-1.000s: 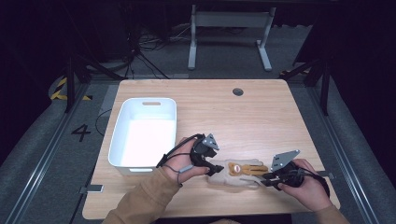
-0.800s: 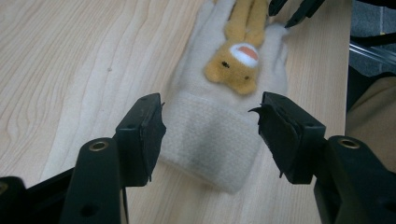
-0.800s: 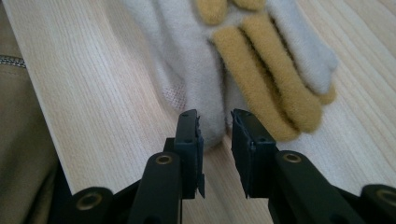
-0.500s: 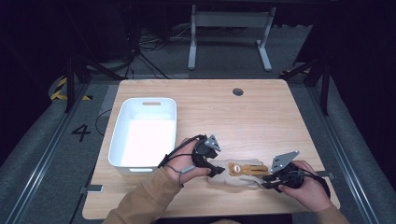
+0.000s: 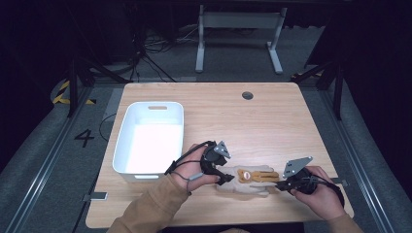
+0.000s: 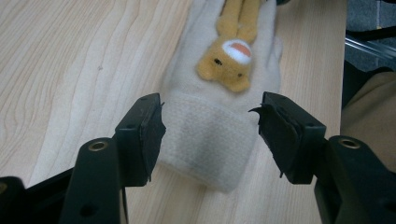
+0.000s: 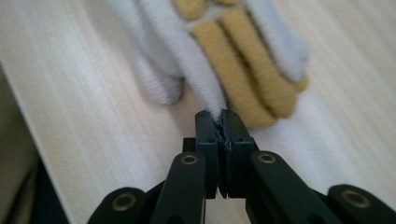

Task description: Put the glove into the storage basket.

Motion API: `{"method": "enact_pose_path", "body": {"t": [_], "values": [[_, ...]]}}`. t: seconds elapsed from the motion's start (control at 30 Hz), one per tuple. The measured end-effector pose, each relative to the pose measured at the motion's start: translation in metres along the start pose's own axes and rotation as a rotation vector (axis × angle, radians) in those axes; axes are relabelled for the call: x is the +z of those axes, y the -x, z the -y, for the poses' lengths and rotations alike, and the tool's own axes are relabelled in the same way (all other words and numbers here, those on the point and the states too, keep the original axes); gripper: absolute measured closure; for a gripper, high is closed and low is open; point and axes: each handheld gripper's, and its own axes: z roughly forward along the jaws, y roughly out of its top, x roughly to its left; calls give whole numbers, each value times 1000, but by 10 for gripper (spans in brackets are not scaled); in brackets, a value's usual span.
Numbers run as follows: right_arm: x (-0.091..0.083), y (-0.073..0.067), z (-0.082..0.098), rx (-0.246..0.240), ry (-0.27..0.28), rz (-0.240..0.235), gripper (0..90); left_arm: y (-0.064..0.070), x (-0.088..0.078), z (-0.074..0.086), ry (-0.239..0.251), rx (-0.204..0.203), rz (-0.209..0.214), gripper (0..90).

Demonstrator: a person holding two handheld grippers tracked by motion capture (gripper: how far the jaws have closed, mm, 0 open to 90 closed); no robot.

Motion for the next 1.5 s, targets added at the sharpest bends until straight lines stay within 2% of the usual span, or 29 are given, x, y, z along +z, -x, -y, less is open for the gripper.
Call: {"method": "enact_pose_path", "body": {"t": [0.03,0.1,0.17,0.23,0.3,0.37,0.43,0.6,0.7,0.77,1.03,1.33,1.43,1.47,1.5], "values": [[0,0,0,0,0,0,870,0,0,0,1,1,-2,409],[0,0,-1,-31,6,79,823,0,2,0,-6,18,-10,391],[3,1,0,-57,-11,110,742,1,4,0,-14,32,-10,370],[4,2,0,-63,-17,120,715,2,5,0,-19,40,-9,350],[4,3,2,-63,-22,114,698,3,8,0,-25,56,-7,312],[-1,5,5,-41,1,95,690,5,10,-1,-25,74,3,285],[-4,6,6,-32,8,97,687,7,12,-2,-21,86,5,264],[-18,13,17,40,62,98,673,9,18,-5,-16,108,10,213],[-21,15,21,59,71,95,673,13,26,-9,-25,132,10,191],[-25,18,26,88,93,86,673,16,33,-13,-18,139,9,172],[-29,23,35,133,121,90,652,16,47,-20,0,133,12,169],[-28,28,40,175,138,81,627,15,62,-20,-21,133,3,166],[-25,29,42,178,136,75,622,16,68,-19,-27,150,-10,164],[-24,29,42,182,134,73,617,17,71,-19,-34,179,-1,159],[-24,30,42,185,135,74,614,17,72,-19,-37,185,-3,158]]}}
